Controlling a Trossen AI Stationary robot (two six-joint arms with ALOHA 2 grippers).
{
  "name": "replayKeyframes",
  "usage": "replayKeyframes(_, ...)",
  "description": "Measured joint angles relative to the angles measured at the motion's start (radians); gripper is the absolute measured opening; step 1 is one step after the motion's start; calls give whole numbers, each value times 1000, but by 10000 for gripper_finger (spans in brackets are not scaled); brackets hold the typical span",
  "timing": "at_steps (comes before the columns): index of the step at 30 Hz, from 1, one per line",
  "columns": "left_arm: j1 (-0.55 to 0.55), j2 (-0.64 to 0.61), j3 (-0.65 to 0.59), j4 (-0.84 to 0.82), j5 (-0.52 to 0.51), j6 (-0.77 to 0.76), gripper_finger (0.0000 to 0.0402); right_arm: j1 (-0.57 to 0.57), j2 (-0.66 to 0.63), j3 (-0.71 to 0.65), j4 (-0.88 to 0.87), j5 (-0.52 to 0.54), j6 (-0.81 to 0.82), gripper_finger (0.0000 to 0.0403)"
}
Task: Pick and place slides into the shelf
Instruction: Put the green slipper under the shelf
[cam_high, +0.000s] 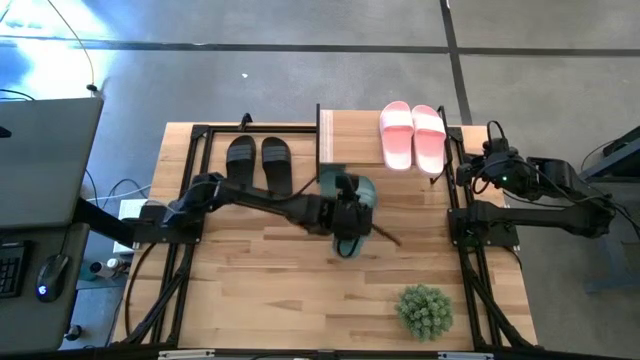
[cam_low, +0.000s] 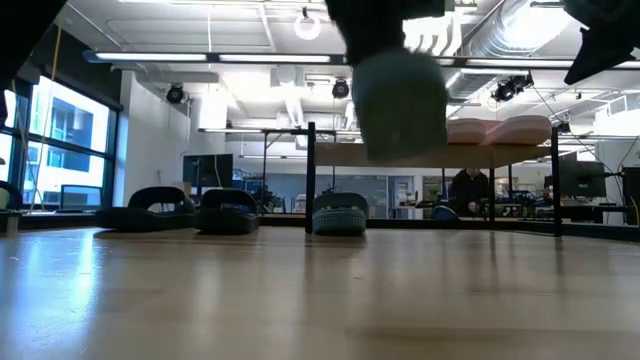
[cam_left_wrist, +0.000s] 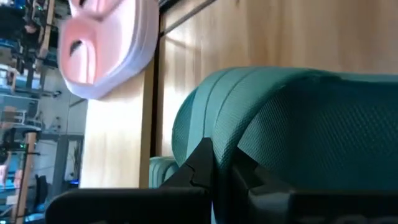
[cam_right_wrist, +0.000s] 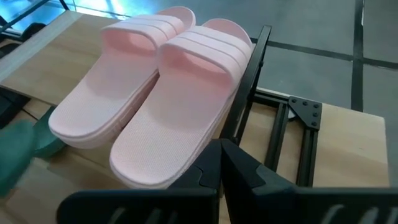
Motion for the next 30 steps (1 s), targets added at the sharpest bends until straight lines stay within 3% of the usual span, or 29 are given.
replayKeyframes(4,59,1,-108,132,39,50,0,0,0,0,-1,0,8,0)
replayKeyframes(8,90,1,-138,198,75,80,0,0,0,0,0,3,21,0)
replayKeyframes(18,100,107,-75,290,78,186,0,0,1,0,-1,25,18,0)
replayKeyframes(30,142,171,-49,253,52,209,0,0,1,0,-3,20,19,0)
